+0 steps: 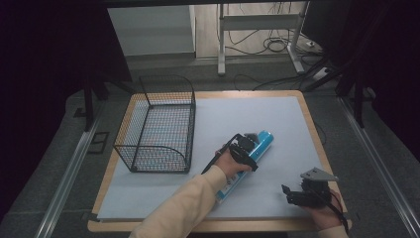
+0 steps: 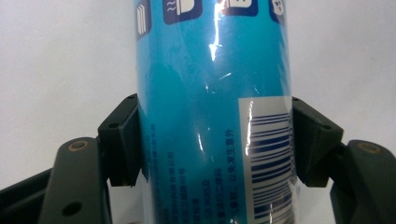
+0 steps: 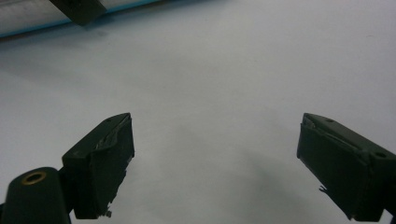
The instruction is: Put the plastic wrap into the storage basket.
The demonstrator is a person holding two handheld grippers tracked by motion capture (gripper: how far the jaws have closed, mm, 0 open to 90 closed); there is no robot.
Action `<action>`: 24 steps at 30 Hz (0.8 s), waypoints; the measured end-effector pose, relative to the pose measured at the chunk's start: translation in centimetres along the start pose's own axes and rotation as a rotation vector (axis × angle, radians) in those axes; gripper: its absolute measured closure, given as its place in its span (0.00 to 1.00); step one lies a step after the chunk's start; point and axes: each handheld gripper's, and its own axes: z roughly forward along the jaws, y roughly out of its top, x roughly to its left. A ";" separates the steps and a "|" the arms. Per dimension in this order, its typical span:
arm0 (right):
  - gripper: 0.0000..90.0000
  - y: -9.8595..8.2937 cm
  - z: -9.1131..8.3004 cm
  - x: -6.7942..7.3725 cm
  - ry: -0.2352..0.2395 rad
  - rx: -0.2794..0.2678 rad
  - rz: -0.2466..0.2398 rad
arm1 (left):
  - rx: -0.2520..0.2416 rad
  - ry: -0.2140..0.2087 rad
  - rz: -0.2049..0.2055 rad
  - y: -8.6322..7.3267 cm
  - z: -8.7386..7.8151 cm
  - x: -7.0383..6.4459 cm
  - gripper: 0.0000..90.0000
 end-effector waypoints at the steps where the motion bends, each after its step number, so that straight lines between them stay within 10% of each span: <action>1: 0.13 0.0 0.0 0.0 -0.002 0.001 0.000 | 0.003 -0.014 -0.009 0.1 0.0 0.2 0.34; 24: 0.13 0.0 -0.1 -0.2 -0.010 -0.006 0.005 | 0.047 -0.047 -0.011 0.6 -0.7 0.5 0.35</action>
